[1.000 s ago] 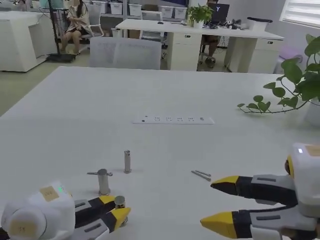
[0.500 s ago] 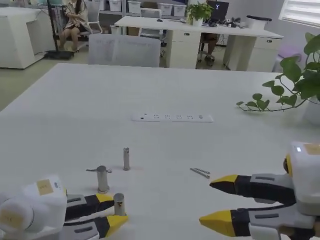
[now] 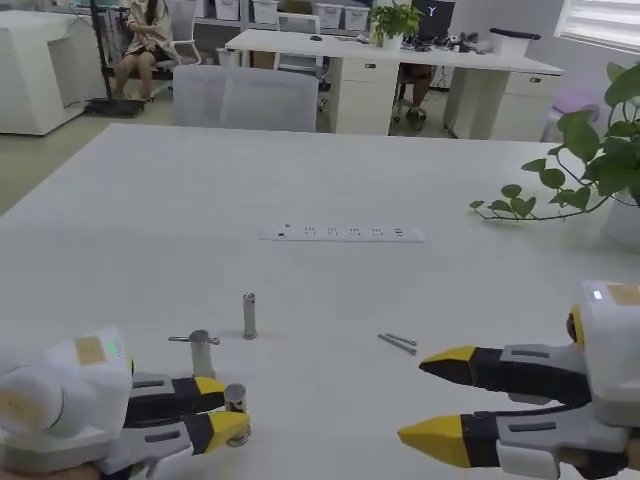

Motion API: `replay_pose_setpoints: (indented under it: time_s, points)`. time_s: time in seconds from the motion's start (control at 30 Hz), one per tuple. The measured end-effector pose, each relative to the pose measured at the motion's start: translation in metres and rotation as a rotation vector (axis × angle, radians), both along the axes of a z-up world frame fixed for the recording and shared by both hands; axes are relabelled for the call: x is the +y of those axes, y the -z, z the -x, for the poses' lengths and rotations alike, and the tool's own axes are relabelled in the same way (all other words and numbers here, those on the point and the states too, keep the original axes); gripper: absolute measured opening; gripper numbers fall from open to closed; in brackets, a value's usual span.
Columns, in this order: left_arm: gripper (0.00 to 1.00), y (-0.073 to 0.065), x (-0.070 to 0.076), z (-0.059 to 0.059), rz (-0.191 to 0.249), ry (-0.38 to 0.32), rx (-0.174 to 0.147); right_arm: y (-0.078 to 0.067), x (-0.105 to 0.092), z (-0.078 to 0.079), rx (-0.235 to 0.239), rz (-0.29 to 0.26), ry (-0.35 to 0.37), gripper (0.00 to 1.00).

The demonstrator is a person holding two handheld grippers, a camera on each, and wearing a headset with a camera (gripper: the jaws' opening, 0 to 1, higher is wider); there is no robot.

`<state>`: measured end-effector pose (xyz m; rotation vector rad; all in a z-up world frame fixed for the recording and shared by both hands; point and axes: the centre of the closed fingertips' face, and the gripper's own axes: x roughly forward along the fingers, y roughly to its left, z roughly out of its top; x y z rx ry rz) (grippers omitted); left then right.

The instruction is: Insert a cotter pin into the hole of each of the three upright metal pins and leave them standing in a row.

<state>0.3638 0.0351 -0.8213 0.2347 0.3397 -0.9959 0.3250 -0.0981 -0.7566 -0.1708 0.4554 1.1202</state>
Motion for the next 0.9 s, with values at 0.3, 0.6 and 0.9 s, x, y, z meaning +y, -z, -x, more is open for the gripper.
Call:
replay_pose_setpoints:
  time_s: [0.3,0.6,0.9]
  points:
    - [0.11,0.001,0.001,-0.006,-0.004,-0.2,0.005,0.0,0.003,-0.001,-0.003,-0.003,0.001,0.5]
    - [0.11,0.002,0.003,-0.009,0.024,-0.329,0.013,0.001,0.002,-0.004,-0.009,0.008,0.004,0.49]
    - [0.11,0.002,0.002,-0.01,0.029,-0.346,0.01,0.003,-0.003,-0.011,-0.01,0.016,0.012,0.49]
